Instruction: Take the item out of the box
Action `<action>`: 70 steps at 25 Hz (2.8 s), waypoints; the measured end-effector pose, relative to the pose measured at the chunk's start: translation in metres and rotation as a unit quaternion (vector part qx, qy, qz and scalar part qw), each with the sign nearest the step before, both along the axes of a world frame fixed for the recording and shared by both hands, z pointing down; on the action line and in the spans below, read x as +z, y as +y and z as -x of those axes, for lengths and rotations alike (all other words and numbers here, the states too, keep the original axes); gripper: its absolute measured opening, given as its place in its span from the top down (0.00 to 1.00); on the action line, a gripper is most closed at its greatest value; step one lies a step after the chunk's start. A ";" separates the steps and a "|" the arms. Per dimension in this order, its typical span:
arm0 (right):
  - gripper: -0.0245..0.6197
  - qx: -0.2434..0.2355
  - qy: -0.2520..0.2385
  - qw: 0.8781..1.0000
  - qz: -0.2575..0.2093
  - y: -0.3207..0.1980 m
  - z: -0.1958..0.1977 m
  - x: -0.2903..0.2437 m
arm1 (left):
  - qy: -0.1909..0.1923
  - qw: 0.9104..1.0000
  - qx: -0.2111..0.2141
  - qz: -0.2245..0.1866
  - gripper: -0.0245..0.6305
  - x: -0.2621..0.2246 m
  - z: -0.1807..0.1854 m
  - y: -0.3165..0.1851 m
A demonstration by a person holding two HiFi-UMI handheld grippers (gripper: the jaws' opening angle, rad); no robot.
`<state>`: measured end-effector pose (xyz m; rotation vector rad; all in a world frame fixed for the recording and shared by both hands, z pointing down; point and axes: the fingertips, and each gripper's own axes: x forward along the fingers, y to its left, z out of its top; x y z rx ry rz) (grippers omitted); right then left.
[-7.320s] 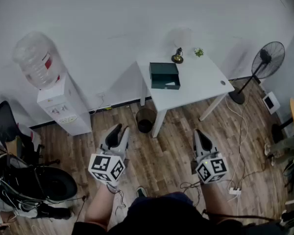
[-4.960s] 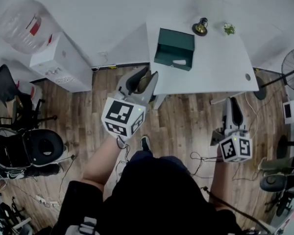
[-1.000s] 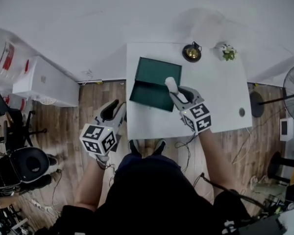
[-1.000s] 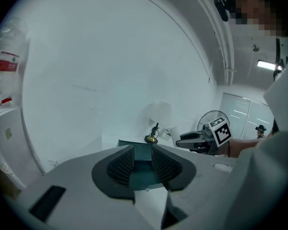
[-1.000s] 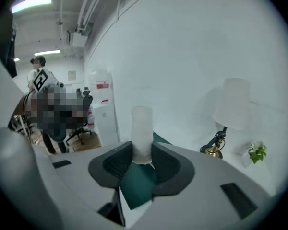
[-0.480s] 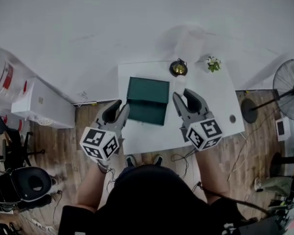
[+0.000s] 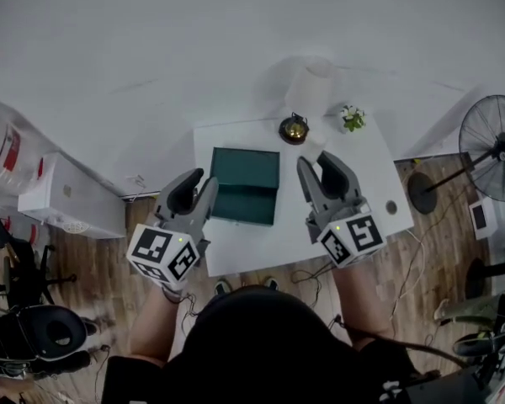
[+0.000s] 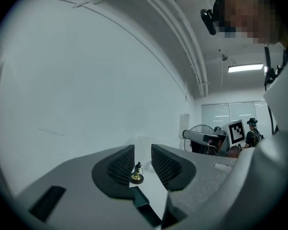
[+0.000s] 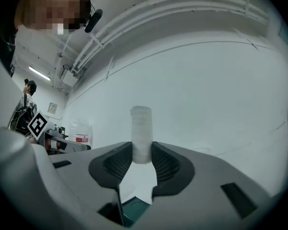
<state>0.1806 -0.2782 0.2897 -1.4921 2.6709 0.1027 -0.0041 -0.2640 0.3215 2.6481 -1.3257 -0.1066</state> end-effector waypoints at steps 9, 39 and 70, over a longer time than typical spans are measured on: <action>0.76 0.011 -0.021 1.000 0.002 0.005 -0.011 0.002 | -0.005 1.000 -0.011 0.006 0.80 0.011 0.008 0.006; 0.76 0.050 -0.025 0.998 0.018 0.003 -0.043 0.018 | -0.023 0.997 -0.075 -0.021 0.80 -0.006 0.057 -0.007; 0.76 0.042 -0.023 0.999 0.015 0.005 -0.036 0.020 | -0.025 0.997 -0.070 -0.012 0.80 0.000 0.058 -0.006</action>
